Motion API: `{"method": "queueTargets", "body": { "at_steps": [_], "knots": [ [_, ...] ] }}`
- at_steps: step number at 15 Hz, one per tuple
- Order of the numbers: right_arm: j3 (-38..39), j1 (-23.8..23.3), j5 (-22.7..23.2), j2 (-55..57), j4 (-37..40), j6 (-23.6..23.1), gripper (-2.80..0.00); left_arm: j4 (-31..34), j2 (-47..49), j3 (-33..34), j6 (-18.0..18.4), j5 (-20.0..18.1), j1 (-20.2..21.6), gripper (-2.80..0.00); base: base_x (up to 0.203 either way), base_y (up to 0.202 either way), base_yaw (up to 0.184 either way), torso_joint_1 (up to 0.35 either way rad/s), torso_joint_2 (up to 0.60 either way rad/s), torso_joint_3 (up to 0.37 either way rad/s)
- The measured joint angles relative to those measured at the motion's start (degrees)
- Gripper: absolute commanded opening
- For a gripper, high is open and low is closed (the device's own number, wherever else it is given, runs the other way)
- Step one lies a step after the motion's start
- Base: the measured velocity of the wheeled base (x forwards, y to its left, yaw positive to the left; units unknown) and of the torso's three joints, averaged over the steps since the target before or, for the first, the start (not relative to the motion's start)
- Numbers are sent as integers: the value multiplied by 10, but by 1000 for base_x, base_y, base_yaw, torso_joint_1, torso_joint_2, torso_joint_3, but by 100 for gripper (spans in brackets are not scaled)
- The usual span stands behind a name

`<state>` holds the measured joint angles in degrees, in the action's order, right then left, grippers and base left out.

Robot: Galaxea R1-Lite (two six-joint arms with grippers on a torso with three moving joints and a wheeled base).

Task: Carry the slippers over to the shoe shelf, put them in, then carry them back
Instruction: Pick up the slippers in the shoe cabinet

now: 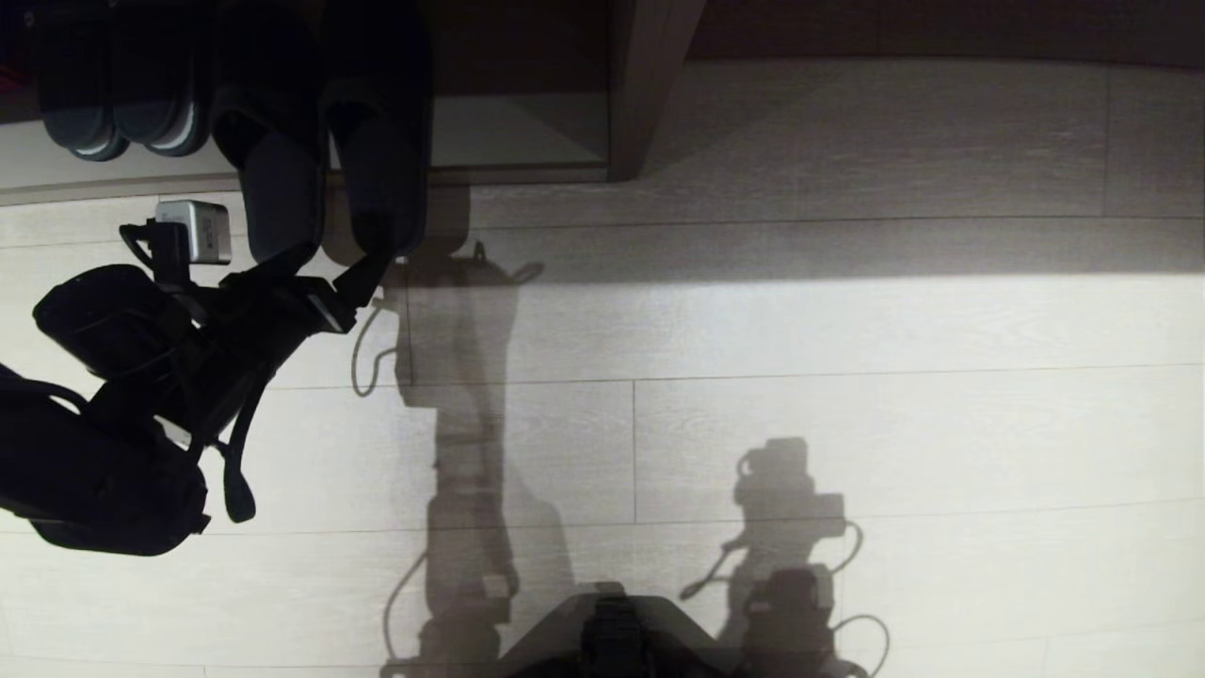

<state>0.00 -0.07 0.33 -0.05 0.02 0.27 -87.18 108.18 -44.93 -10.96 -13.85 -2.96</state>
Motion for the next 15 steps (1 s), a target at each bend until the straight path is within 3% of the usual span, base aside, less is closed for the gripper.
{"method": "queueTargets", "body": {
  "at_steps": [6,15],
  "knots": [
    [0,0,0,0,0,0,-280,0,61,-94,0,0,5,0,0,0,0,0,0,0],
    [0,0,0,0,0,0,-280,0,79,-177,5,3,5,0,0,0,0,0,0,0]
  ]
}}
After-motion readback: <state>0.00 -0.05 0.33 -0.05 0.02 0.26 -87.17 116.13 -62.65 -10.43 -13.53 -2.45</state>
